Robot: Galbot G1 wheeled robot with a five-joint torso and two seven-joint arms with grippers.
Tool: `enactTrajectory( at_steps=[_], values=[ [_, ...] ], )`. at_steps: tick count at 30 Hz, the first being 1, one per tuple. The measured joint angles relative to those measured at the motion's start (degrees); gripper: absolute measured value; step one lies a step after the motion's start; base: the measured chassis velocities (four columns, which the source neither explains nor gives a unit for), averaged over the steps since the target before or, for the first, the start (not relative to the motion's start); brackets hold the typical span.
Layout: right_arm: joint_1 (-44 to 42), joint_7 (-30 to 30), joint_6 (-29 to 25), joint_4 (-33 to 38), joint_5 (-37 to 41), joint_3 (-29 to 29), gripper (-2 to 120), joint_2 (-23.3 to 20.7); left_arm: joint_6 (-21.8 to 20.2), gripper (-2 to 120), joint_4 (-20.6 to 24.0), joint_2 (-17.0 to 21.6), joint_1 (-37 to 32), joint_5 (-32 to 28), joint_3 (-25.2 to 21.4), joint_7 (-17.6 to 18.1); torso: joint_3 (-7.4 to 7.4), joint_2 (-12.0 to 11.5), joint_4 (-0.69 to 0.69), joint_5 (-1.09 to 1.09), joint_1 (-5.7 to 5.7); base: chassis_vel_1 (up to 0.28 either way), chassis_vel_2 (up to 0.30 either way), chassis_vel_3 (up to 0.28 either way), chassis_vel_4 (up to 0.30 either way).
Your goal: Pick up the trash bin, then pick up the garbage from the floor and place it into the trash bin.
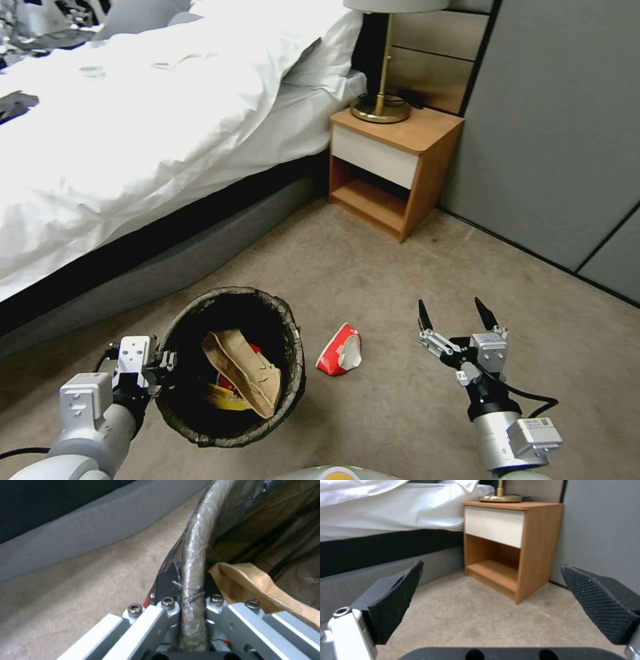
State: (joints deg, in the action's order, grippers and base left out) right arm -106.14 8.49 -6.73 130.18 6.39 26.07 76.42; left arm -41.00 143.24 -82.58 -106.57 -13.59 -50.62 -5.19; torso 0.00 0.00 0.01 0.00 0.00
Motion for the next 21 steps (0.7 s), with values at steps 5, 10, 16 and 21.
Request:
enactTrajectory(
  at_steps=[5,10,16,21],
  values=[
    [0.37,0.4,0.8,-0.48,0.32,-0.95,100,0.11,0.09,0,0.0,0.02,-0.08,0.0,0.0,-0.01,0.0,0.0,-0.01,0.0,0.0,0.04,0.041,0.04,0.041],
    [2.21,1.9,4.58,-1.68,2.34,-3.01,100,-0.09,0.75,0,0.0,0.05,-0.23,0.11,-0.07,0.02,0.0,0.0,-0.01,0.0,0.0,0.026,0.023,0.03,0.02],
    [7.54,5.57,11.45,-4.9,7.54,-7.44,100,-0.51,0.93,0,0.0,0.05,-0.59,0.14,-0.16,0.02,0.0,0.0,-0.01,0.0,0.0,0.0,0.0,0.0,0.0],
    [13.12,7.35,14.45,-8.99,11.47,-11.25,100,-0.61,0.94,0,0.0,0.05,-0.99,0.2,-0.39,0.04,0.01,0.0,0.0,0.0,0.0,0.0,0.0,0.0,0.0]
  ],
)
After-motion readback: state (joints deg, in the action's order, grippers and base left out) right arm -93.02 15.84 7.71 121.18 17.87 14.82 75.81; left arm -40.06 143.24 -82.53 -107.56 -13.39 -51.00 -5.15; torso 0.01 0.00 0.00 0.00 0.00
